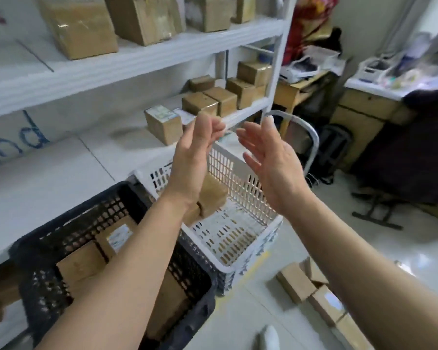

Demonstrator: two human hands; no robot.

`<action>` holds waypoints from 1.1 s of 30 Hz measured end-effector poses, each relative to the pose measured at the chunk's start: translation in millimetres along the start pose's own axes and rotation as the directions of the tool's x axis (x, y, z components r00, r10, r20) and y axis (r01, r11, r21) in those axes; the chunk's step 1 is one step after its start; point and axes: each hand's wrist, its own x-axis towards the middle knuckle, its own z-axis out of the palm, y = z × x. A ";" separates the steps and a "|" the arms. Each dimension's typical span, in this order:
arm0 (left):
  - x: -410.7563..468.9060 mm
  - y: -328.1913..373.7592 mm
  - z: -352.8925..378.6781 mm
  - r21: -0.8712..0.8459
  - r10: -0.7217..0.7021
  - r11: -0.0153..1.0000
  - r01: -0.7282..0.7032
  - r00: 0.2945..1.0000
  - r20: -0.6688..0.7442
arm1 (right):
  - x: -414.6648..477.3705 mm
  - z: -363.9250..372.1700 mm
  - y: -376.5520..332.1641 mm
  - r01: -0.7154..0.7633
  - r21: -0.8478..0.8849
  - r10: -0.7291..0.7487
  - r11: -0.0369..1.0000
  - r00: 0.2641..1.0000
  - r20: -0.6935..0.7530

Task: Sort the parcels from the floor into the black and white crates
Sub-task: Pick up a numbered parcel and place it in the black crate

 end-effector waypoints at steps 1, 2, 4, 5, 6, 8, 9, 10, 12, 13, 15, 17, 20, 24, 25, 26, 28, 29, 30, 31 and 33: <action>-0.2 0.6 15.7 -0.028 0.008 1.000 -0.006 0.998 0.055 | -8.4 -15.7 -5.2 0.003 0.002 -0.003 1.000 0.998 -0.064; -1.1 1.2 32.7 -0.057 0.012 0.998 -0.005 0.994 0.109 | -17.6 -32.1 -11.3 0.013 -0.001 -0.013 1.000 0.992 -0.127; -5.1 2.4 68.3 -0.121 0.021 0.993 0.006 0.974 0.223 | -38.0 -66.4 -24.7 0.052 -0.019 -0.055 0.998 0.968 -0.243; -8.3 3.1 86.5 -0.141 0.030 0.990 0.011 0.959 0.280 | -49.0 -83.5 -32.1 0.074 -0.028 -0.079 0.997 0.951 -0.299; -12.9 3.9 105.1 -0.154 0.034 0.988 0.020 0.941 0.337 | -60.7 -100.3 -39.5 0.092 -0.037 -0.100 0.995 0.928 -0.359; -23.3 5.5 142.3 -0.174 0.021 0.983 0.063 0.896 0.443 | -84.3 -133.0 -52.5 0.112 -0.053 -0.124 0.992 0.869 -0.480; -28.2 5.5 160.2 -0.180 0.005 0.979 0.094 0.875 0.484 | -96.2 -148.7 -57.8 0.114 -0.059 -0.128 0.992 0.836 -0.534; -32.9 4.6 177.5 -0.180 -0.015 0.976 0.126 0.855 0.518 | -108.4 -163.8 -62.1 0.114 -0.064 -0.130 0.991 0.802 -0.583; -41.1 2.8 211.1 -0.173 -0.038 0.971 0.167 0.817 0.575 | -132.9 -192.9 -69.3 0.113 -0.089 -0.143 0.990 0.744 -0.653; -45.8 2.1 228.3 -0.174 -0.039 0.968 0.179 0.796 0.604 | -145.4 -207.4 -72.3 0.110 -0.099 -0.148 0.989 0.717 -0.681; -59.6 0.8 263.8 -0.179 -0.044 0.961 0.213 0.751 0.659 | -171.6 -236.0 -76.6 0.100 -0.107 -0.146 0.989 0.663 -0.734; -78.8 0.2 300.5 -0.167 -0.050 0.957 0.235 0.707 0.706 | -199.6 -264.3 -79.0 0.092 -0.118 -0.150 0.989 0.619 -0.771; -109.9 -0.5 354.6 -0.144 -0.051 0.959 0.244 0.650 0.758 | -238.5 -309.1 -82.1 0.092 -0.145 -0.172 0.985 0.568 -0.805; -141.0 -2.1 418.2 -0.094 -0.070 0.970 0.223 0.630 0.774 | -272.2 -371.8 -87.1 0.091 -0.135 -0.163 0.987 0.550 -0.819; -146.3 -3.4 433.3 -0.084 -0.082 0.970 0.228 0.632 0.771 | -277.9 -387.9 -87.5 0.086 -0.133 -0.159 0.987 0.552 -0.818; -151.0 -5.2 448.7 -0.077 -0.093 0.969 0.234 0.636 0.766 | -283.1 -404.5 -87.2 0.080 -0.133 -0.155 0.988 0.557 -0.816; -161.2 -10.8 478.8 -0.068 -0.110 0.967 0.244 0.646 0.755 | -293.7 -437.9 -85.1 0.067 -0.117 -0.134 0.991 0.556 -0.820; -166.9 -14.0 493.1 -0.063 -0.118 0.966 0.250 0.648 0.753 | -299.0 -454.1 -83.8 0.059 -0.103 -0.118 0.993 0.551 -0.826; -172.6 -17.5 507.0 -0.059 -0.127 0.964 0.258 0.645 0.753 | -304.1 -469.8 -82.6 0.049 -0.091 -0.103 0.995 0.545 -0.832; -178.2 -21.0 520.4 -0.054 -0.135 0.962 0.266 0.640 0.757 | -309.0 -484.3 -81.5 0.041 -0.080 -0.089 0.996 0.540 -0.837; -189.1 -28.2 546.1 -0.035 -0.157 0.959 0.282 0.627 0.763 | -318.2 -510.8 -79.7 0.032 -0.059 -0.067 0.998 0.526 -0.848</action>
